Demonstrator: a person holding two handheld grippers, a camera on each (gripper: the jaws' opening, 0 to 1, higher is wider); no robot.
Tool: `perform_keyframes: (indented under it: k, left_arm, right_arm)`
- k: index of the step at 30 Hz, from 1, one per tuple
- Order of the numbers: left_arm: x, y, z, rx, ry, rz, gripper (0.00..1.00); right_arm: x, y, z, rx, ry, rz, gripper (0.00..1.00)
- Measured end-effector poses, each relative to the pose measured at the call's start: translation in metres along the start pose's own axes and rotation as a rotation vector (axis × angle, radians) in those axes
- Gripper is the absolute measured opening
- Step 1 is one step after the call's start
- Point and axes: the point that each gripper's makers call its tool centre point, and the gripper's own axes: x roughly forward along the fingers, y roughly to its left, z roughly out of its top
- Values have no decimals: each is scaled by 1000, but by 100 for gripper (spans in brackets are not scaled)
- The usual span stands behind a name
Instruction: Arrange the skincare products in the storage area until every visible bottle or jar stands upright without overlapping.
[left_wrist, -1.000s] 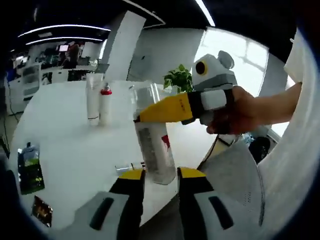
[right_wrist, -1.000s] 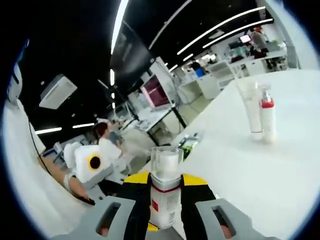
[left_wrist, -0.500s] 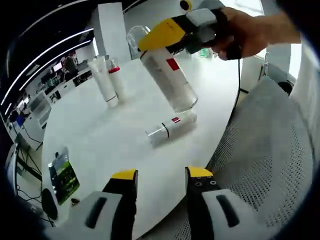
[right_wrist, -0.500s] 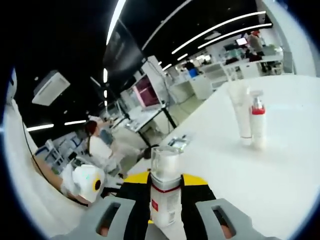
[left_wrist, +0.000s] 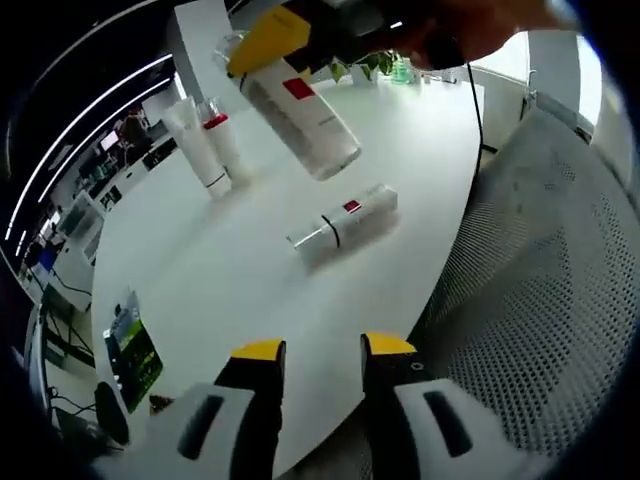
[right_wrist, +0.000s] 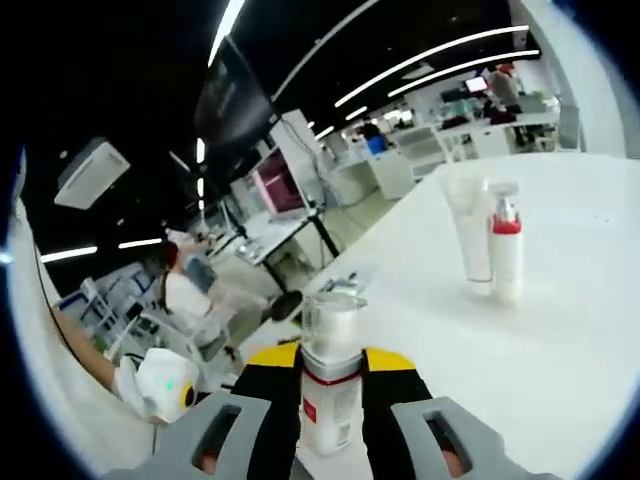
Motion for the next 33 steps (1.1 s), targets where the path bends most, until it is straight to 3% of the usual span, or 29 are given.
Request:
perform_keyframes:
  k: [8,19,33]
  left_arm:
    - [1,1,-6,-14,24,-1,21]
    - [2,2,-9,-41,35,-2,18]
    - [4,0,-16,-52,69,-16,18]
  right_arm:
    - [6,-11,4,-1,-5,-20,17]
    - [19,-22,-9,-22,48,-64,17]
    - [28,-46,9,-38,30,-120,17]
